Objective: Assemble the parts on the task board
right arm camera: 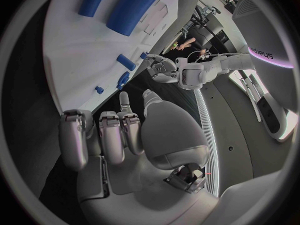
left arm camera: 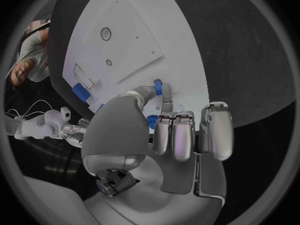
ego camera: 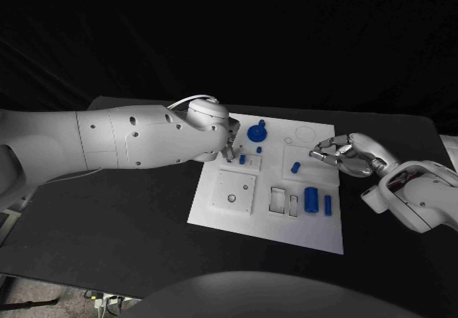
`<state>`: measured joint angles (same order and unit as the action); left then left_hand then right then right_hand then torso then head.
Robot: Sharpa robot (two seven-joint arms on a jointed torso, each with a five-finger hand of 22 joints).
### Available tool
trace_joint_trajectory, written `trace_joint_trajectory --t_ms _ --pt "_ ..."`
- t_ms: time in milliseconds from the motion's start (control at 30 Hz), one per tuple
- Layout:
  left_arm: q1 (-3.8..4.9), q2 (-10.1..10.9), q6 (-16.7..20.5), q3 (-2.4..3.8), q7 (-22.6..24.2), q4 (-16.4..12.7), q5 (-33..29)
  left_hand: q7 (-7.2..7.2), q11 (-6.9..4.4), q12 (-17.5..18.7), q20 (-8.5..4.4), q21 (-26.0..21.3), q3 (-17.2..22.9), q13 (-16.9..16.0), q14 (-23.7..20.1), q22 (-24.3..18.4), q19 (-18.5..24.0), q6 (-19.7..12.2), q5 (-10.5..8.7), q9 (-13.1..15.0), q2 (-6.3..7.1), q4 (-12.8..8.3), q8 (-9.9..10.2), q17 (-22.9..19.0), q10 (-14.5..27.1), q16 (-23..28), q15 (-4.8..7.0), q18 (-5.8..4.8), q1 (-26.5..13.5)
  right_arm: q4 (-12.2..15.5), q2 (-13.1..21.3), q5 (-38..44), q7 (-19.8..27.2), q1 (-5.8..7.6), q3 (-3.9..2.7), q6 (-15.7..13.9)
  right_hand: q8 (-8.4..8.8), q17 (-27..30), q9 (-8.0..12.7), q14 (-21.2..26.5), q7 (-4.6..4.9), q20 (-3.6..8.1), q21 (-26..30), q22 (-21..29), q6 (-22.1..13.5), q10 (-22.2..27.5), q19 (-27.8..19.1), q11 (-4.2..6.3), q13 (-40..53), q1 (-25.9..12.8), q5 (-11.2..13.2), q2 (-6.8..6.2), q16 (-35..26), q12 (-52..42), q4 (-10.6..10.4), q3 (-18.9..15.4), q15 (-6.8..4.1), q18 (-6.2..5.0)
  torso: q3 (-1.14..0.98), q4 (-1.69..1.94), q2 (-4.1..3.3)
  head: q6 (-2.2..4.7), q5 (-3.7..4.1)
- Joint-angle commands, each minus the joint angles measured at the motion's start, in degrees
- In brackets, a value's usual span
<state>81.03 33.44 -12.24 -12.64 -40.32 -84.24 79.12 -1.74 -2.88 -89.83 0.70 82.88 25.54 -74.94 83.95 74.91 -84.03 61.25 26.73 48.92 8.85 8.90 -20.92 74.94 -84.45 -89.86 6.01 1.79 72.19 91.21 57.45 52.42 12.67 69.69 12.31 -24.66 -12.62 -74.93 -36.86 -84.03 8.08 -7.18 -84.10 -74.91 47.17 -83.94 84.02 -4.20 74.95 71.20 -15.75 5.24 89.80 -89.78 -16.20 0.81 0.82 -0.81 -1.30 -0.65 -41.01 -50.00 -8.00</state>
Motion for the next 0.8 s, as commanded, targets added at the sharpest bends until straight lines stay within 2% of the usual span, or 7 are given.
trace_joint_trajectory --t_ms 33,400,800 --pt "-0.59 0.0 -2.1 -0.39 -6.0 -0.4 -0.6 0.82 -0.09 -0.2 -0.1 -0.1 5.4 -15.1 6.1 12.8 -2.7 1.3 -0.41 -0.1 -1.17 -5.8 0.3 15.1 -5.5 -0.1 -0.18 -0.12 0.9 0.0 0.0 0.2 0.6 -0.07 0.0 0.2 -0.12 -15.1 0.1 -6.0 -0.16 0.19 0.4 -12.6 -0.1 -6.1 0.8 0.22 15.1 0.7 -0.3 0.04 0.2 -0.2 0.2 0.1 -0.17 -1.11 -0.02 -0.01 -0.02 0.0 -0.01" --pt "-0.65 0.6 1.1 -0.38 -5.6 -0.8 -3.5 0.79 -0.1 -0.2 -0.09 0.1 5.3 -15.1 6.1 12.9 -2.8 1.4 -0.41 -0.2 -1.18 -5.8 0.3 15.1 -5.5 -0.1 -0.19 -0.16 0.8 0.0 -0.1 0.2 0.6 -0.1 0.0 0.1 -0.13 -15.1 0.1 -6.0 -0.17 0.19 0.4 -12.6 -0.1 -6.1 0.8 0.23 15.1 0.8 -0.3 0.01 0.2 -0.2 0.3 0.2 -0.17 -1.11 0.0 -0.01 0.01 0.0 0.01" --pt "-0.8 0.8 0.9 -0.4 -5.8 -0.9 -7.8 0.78 -0.16 -0.2 -0.08 0.2 4.9 -15.1 6.1 12.9 -2.9 1.5 -0.67 -0.3 -1.3 -5.6 0.5 15.1 -5.5 -0.1 -0.18 -0.17 0.8 0.0 -0.1 0.2 0.6 -0.13 0.0 0.1 -0.15 -15.1 0.1 -6.0 -0.19 0.2 0.4 -12.6 -0.1 -6.1 0.8 0.23 15.1 1.0 -0.3 -0.02 0.2 -0.2 0.4 0.2 -0.18 -1.11 -0.01 -0.05 -0.01 0.0 -0.06"
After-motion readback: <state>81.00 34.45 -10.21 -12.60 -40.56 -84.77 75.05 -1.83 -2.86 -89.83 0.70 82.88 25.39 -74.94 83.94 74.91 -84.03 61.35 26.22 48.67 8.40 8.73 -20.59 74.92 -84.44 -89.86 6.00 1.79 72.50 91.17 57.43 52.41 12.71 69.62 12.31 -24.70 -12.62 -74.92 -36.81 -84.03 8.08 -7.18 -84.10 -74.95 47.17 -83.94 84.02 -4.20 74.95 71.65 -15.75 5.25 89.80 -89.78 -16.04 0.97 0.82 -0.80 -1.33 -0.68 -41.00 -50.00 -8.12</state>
